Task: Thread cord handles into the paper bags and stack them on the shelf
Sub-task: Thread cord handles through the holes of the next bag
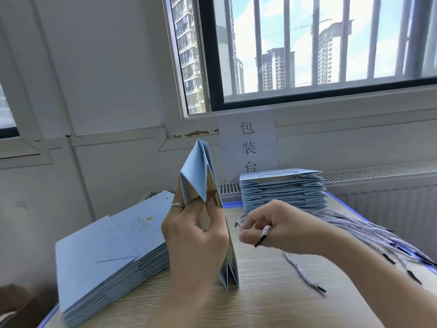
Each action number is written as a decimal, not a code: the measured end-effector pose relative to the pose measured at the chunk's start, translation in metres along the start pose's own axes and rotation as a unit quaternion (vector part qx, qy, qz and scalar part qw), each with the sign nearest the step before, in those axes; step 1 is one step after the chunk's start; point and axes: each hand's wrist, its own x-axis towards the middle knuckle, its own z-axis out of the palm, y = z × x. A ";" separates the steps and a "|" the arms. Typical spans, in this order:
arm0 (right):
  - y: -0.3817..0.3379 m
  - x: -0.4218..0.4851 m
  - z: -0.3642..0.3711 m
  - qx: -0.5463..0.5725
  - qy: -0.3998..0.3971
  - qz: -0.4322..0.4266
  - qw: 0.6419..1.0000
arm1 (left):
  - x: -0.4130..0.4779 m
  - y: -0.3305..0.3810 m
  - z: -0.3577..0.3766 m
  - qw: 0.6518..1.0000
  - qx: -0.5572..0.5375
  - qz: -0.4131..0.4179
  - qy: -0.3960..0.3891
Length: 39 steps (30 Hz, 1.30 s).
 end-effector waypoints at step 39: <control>0.017 -0.004 -0.026 0.282 -0.008 0.027 0.959 | 0.002 -0.001 -0.001 0.996 -0.080 -0.022 -0.019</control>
